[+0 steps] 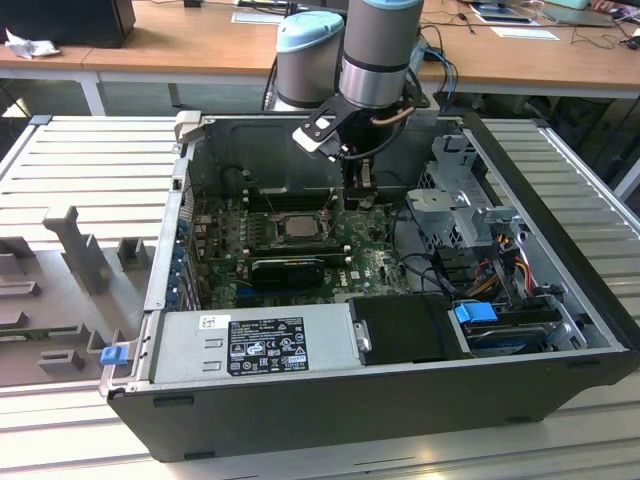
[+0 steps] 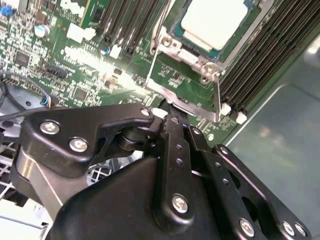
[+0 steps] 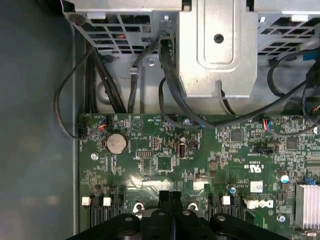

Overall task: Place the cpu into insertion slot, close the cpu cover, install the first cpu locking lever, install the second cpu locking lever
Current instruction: 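Close the cpu cover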

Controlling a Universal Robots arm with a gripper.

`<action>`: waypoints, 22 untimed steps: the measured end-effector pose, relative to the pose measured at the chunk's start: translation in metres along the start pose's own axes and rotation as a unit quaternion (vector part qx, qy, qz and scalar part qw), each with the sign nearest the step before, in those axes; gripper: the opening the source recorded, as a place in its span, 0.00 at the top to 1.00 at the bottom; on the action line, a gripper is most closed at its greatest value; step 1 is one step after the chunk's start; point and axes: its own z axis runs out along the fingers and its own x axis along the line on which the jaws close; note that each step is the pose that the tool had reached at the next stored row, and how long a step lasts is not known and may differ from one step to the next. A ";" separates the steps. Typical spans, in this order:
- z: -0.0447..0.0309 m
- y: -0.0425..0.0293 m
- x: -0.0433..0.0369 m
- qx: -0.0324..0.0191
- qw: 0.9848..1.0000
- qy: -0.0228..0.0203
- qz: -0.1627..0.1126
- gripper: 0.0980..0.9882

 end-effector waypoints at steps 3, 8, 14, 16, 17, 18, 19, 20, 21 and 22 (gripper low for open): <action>0.0001 -0.0170 0.0000 0.000 1.000 0.000 0.000 0.99; 0.0019 -0.0338 0.0000 -0.001 1.000 0.000 0.000 0.99; 0.0156 -0.0455 0.0000 -0.001 1.000 0.001 -0.003 0.99; 0.0166 -0.0561 0.0001 -0.001 1.000 0.002 -0.004 0.99; 0.0166 -0.0587 0.0001 -0.001 1.000 0.002 -0.004 0.99; 0.0166 -0.0602 0.0001 -0.001 1.000 0.002 -0.004 0.99; 0.0166 -0.0608 0.0001 -0.001 1.000 0.002 -0.004 0.99; 0.0166 -0.0611 0.0001 -0.001 1.000 0.002 -0.004 0.99; 0.0166 -0.0619 0.0001 -0.001 1.000 0.002 -0.004 0.99; 0.0167 -0.0625 0.0001 -0.001 1.000 0.002 -0.004 0.99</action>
